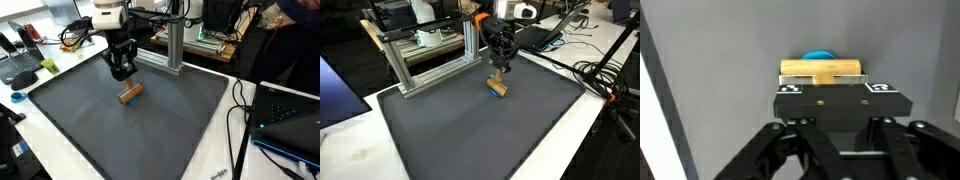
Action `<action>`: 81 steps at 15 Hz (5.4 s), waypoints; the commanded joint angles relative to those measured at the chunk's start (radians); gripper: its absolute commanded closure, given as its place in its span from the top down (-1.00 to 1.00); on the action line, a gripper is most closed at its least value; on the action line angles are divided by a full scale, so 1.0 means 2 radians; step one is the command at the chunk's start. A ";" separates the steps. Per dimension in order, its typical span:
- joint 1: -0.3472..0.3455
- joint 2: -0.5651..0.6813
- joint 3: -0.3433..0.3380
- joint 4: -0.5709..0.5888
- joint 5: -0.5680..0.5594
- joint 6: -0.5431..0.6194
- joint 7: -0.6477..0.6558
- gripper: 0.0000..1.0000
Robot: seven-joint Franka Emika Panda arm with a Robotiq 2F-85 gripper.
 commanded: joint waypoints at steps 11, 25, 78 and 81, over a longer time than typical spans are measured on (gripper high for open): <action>0.008 0.018 0.007 -0.002 -0.007 -0.001 -0.018 -0.57; 0.009 0.021 0.012 0.000 -0.006 -0.007 -0.054 -0.57; 0.063 -0.096 -0.027 0.076 0.002 -0.168 0.990 -0.07; 0.062 -0.103 -0.027 0.060 0.003 -0.131 1.000 -0.07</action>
